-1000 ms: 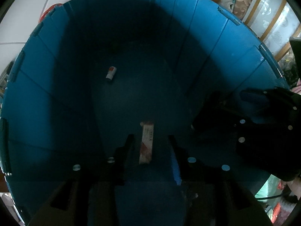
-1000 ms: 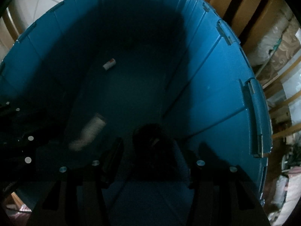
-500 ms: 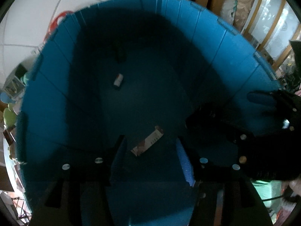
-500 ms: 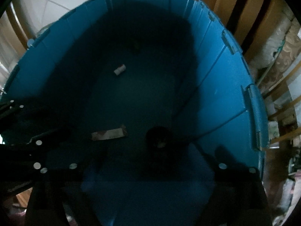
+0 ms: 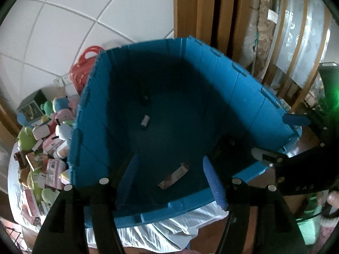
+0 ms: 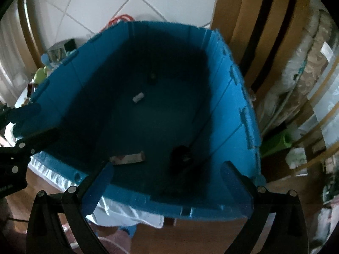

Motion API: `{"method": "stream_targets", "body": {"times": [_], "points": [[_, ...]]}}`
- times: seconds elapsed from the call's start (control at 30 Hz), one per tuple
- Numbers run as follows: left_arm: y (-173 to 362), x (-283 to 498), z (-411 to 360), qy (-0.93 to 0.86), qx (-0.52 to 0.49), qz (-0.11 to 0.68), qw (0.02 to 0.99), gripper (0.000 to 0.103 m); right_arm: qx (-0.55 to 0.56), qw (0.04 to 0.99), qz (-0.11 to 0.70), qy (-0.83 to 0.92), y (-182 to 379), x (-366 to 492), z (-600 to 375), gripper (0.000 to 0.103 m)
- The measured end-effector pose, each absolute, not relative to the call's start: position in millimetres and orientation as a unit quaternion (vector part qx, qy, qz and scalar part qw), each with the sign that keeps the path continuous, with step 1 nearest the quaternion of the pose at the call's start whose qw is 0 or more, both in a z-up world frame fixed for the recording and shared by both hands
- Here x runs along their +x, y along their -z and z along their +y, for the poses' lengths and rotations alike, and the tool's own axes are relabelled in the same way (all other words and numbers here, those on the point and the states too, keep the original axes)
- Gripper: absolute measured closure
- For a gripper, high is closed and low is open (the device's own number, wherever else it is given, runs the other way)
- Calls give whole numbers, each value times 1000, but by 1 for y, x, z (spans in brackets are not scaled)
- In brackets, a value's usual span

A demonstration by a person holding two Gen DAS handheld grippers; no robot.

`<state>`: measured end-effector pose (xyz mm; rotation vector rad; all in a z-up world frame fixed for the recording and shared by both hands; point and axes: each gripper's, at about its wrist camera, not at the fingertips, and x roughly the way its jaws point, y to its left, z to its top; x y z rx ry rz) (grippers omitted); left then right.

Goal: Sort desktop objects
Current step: 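Lift both tools out of the crate and back toward the heap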

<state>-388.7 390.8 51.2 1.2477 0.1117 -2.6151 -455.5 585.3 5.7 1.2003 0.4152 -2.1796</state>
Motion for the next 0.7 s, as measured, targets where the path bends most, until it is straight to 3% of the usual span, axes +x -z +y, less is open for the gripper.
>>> {"method": "stream_targets", "body": {"times": [0.3, 0.7], "points": [[-66, -360, 375, 910, 391, 43, 134, 39, 428, 303, 124, 843, -20, -441, 578, 0], [-100, -273, 309, 930, 306, 56, 196, 39, 349, 328, 142, 866, -57, -374, 502, 0]]}}
